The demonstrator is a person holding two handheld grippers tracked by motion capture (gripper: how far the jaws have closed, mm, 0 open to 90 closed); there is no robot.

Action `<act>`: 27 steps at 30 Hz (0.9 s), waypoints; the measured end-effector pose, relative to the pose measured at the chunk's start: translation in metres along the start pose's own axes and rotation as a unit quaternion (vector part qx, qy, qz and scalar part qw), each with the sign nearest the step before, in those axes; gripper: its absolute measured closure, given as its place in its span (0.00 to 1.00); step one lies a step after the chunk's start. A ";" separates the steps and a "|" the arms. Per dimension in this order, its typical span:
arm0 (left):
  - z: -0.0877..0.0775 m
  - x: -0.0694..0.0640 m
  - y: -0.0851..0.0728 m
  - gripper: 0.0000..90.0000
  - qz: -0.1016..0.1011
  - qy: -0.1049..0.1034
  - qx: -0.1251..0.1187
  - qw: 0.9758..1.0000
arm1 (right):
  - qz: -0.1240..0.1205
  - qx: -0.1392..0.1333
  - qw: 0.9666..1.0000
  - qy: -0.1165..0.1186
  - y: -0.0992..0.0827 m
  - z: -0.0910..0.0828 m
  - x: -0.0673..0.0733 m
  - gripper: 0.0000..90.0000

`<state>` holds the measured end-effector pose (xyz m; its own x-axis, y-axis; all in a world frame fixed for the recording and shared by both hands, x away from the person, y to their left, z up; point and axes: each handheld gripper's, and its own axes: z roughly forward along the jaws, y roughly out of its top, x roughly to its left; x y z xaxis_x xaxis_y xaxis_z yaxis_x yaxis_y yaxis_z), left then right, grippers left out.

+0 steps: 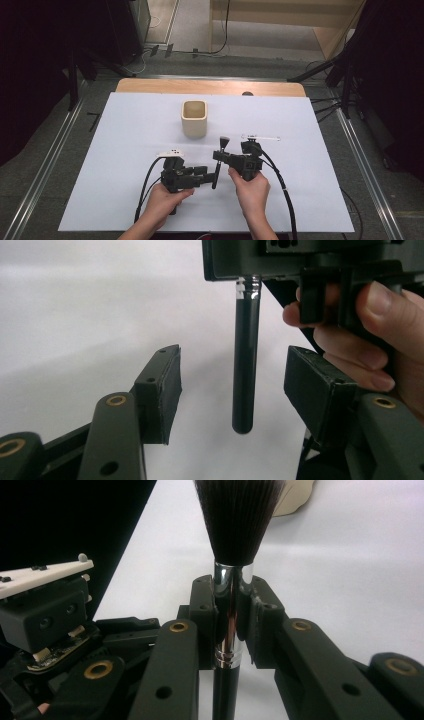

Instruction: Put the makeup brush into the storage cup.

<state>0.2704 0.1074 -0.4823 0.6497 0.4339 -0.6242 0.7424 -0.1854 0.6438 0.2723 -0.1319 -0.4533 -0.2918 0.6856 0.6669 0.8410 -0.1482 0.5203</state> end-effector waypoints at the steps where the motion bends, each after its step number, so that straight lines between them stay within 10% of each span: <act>1: 0.000 0.000 0.000 0.44 0.002 0.001 0.002 1.000 | -0.002 0.003 1.000 0.001 0.001 0.000 0.000 0.87; 23: -0.020 0.005 0.011 0.40 0.065 0.031 0.079 0.994 | -0.057 0.062 0.996 0.001 0.013 -0.003 -0.008 0.87; 27: -0.022 0.004 0.010 0.40 0.098 0.046 0.097 0.989 | -0.066 0.068 0.995 0.004 0.015 -0.004 -0.010 0.87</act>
<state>0.2771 0.1271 -0.4685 0.7734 0.4490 -0.4475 0.6268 -0.4360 0.6458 0.2856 -0.1434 -0.4500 -0.4065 0.6868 0.6026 0.8493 0.0409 0.5263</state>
